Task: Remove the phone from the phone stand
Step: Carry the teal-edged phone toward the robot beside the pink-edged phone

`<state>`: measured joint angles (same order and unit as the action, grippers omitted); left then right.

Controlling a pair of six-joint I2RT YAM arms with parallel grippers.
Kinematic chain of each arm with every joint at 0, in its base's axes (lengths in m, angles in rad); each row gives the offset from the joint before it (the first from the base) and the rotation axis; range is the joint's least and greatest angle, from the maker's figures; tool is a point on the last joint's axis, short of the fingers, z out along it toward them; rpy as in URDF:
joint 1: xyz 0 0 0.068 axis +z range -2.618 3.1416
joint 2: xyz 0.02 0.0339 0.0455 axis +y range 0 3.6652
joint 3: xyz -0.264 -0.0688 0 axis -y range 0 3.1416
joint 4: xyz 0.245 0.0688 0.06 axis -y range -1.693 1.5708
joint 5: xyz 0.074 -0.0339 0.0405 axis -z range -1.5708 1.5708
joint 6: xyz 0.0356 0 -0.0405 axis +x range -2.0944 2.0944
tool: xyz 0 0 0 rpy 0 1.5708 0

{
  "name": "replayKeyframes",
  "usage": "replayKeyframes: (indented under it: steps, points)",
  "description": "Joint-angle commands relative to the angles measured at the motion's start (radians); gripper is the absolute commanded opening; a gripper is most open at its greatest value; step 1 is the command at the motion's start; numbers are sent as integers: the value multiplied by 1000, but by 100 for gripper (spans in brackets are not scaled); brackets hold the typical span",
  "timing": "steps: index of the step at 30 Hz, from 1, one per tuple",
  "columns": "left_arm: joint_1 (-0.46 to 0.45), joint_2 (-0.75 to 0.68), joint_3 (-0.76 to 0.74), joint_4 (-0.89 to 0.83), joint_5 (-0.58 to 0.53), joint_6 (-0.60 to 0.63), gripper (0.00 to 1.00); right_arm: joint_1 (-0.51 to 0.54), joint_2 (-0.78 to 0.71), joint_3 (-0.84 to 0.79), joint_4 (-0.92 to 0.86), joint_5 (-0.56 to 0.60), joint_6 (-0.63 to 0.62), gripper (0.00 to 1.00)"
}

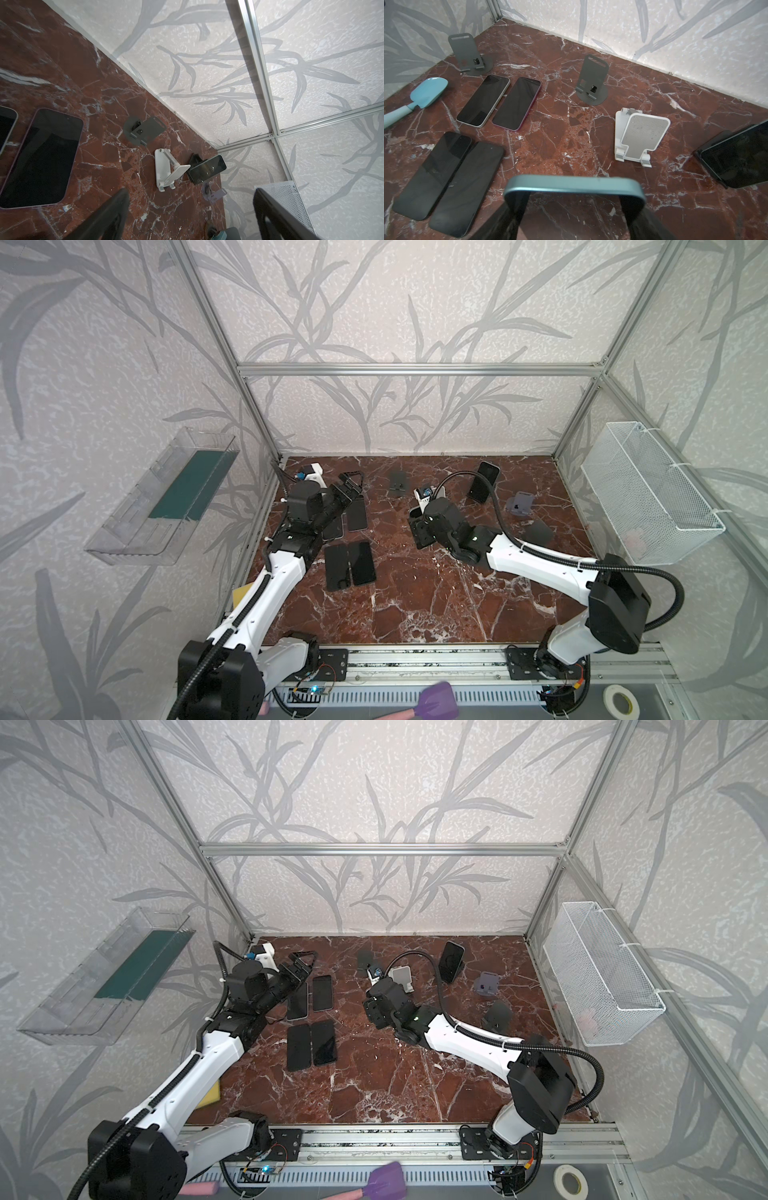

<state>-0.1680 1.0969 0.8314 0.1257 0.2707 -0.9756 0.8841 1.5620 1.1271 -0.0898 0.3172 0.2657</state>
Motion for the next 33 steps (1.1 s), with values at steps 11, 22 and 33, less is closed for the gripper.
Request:
replayKeyframes:
  steps: [11, 22, 33]
  points:
    - [6, -55, -50, -46, -187, 33, 93, 39, 47, 21, 10, 16, 141, 68]
    - [20, -94, -86, -10, -238, 31, 93, 18, 260, 165, -33, -118, 131, 69]
    - [81, -45, -81, 25, -139, -29, 92, -25, 466, 368, -134, -154, 148, 69]
